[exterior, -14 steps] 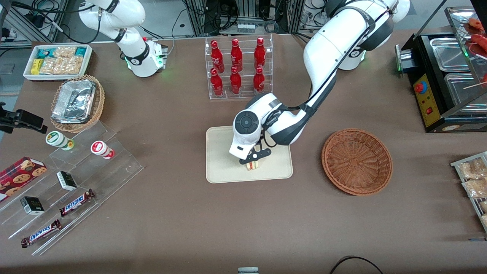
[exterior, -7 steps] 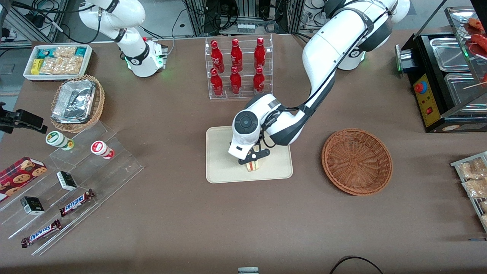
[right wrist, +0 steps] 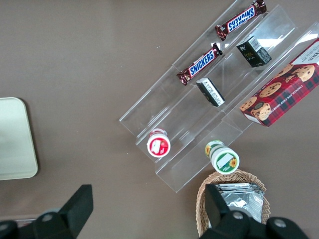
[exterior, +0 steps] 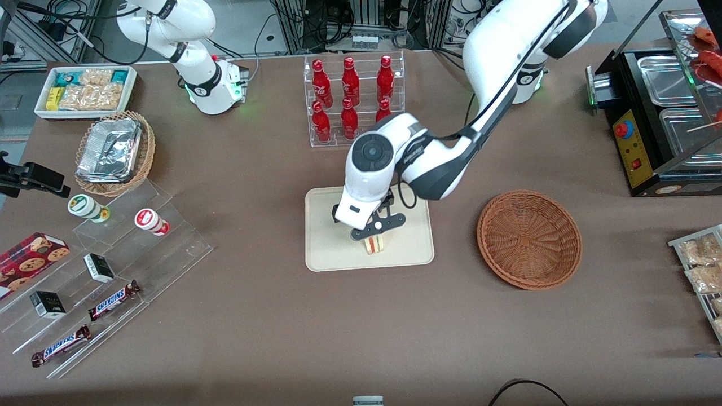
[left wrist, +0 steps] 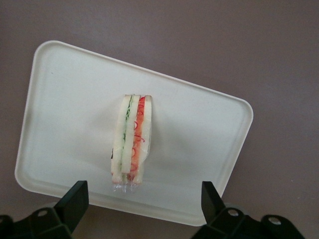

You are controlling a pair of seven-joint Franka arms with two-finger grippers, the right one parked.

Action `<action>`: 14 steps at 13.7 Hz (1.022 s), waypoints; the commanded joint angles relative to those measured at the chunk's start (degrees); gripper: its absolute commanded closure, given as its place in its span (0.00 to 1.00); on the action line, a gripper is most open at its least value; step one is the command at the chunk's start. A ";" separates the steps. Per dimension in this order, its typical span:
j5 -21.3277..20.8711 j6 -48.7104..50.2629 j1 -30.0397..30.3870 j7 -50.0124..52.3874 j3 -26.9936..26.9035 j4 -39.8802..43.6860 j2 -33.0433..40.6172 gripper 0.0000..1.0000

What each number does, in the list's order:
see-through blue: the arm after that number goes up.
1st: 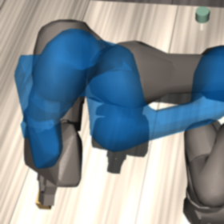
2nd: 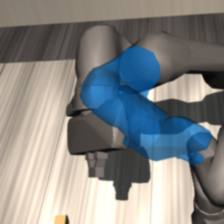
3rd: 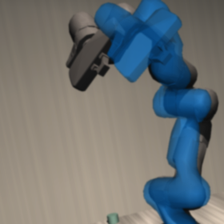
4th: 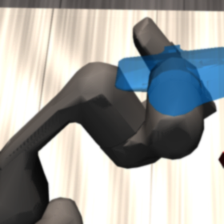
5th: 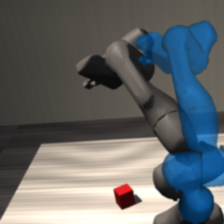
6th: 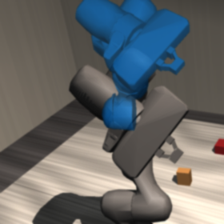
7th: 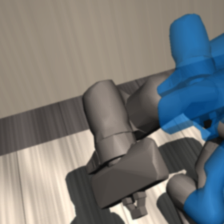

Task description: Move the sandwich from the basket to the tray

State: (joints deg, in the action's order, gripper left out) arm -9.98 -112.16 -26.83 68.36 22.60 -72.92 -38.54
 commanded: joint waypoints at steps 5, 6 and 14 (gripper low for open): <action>4.88 10.19 11.35 -14.55 -0.02 -1.79 9.35 0.00; 4.44 12.38 12.23 -15.26 -0.19 -2.14 10.40 0.00; 4.44 20.48 30.33 -49.24 -0.02 -10.21 21.56 0.00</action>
State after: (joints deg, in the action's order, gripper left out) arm -6.18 -92.18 0.45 25.52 22.12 -77.29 -22.81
